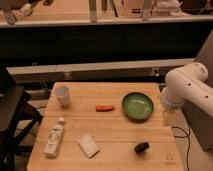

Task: Knock the eraser over

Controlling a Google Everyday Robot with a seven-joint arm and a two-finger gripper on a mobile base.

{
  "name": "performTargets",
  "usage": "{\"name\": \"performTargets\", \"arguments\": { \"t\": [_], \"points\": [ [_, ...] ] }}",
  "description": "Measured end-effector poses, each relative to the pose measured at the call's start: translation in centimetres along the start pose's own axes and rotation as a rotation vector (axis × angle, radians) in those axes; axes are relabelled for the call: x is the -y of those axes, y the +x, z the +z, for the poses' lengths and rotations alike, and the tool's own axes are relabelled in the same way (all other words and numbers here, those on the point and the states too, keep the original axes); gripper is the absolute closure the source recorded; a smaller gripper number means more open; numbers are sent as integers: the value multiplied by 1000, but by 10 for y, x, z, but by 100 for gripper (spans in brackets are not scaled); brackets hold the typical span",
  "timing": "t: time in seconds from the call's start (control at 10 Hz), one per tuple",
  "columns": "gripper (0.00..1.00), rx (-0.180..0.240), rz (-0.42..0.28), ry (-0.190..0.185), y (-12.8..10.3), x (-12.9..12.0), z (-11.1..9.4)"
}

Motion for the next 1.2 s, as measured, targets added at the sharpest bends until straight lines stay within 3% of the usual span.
{"name": "performTargets", "arguments": {
  "t": [0.3, 0.7, 1.2],
  "points": [
    [20, -6, -13, -18, -1, -30, 17],
    [20, -9, -30, -24, -6, -32, 21],
    [20, -15, -53, -34, -15, -58, 29]
  ]
}}
